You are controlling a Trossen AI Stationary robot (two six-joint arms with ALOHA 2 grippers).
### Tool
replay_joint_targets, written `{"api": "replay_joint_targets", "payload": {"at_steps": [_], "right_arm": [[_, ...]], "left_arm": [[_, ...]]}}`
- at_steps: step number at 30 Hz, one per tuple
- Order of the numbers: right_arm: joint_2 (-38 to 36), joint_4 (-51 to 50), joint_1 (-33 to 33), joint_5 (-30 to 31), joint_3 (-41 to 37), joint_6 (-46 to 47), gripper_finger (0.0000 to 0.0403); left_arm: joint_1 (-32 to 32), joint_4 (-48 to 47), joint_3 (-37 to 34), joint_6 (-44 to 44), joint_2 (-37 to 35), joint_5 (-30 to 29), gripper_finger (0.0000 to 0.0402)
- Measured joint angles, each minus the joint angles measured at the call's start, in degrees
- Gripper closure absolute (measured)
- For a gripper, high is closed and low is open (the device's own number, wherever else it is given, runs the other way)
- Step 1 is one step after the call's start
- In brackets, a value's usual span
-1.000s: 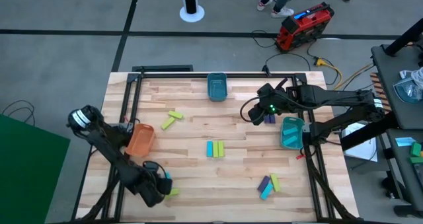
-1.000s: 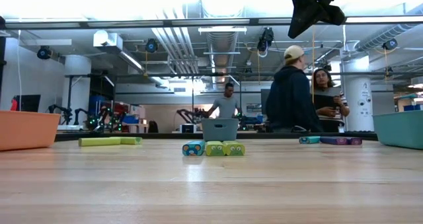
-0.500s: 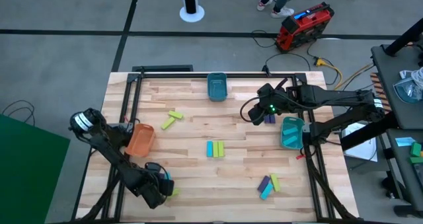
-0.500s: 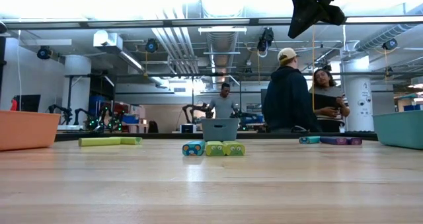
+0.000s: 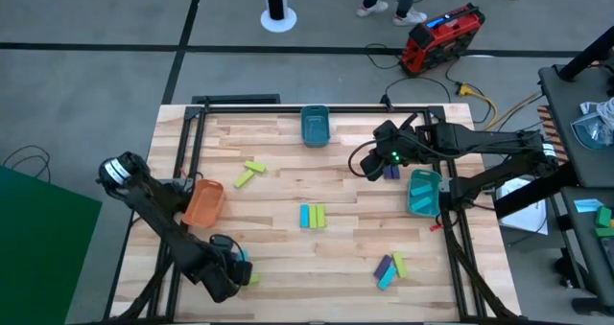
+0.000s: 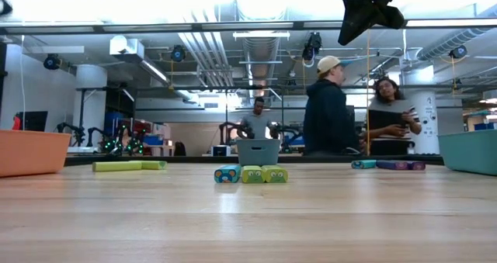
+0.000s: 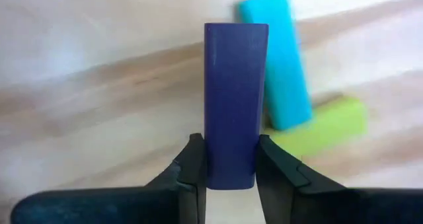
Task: Sort blocks
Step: Put the violet block into the orange bin
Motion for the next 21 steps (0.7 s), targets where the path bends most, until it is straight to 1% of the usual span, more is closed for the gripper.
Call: {"api": "replay_joint_targets", "payload": {"at_steps": [3,7,11,15,19,21], "right_arm": [[0.00,0.00,0.00,-0.01,0.00,-0.46,0.0390],[0.00,0.00,0.00,0.00,0.00,-0.94,0.0390],[0.00,0.04,-0.09,0.01,0.00,-1.07,0.0390],[0.00,0.19,-0.44,0.02,0.00,-1.06,0.0390],[0.00,0.38,-0.76,0.01,0.00,-0.42,0.0390],[0.00,0.58,-0.79,0.03,0.00,-0.42,0.0390]], "left_arm": [[0.00,-5.07,2.33,0.62,-3.05,-0.17,0.0333],[0.17,-13.18,5.38,0.72,-8.56,-3.29,0.0333],[1.90,-22.94,5.63,0.52,-14.68,-4.12,0.0333],[5.25,-32.78,5.27,0.70,-20.28,-6.41,0.0333],[10.09,-39.68,4.84,2.90,-25.59,-9.07,0.0333],[12.67,-41.25,3.61,4.25,-27.71,-10.63,0.0333]]}}
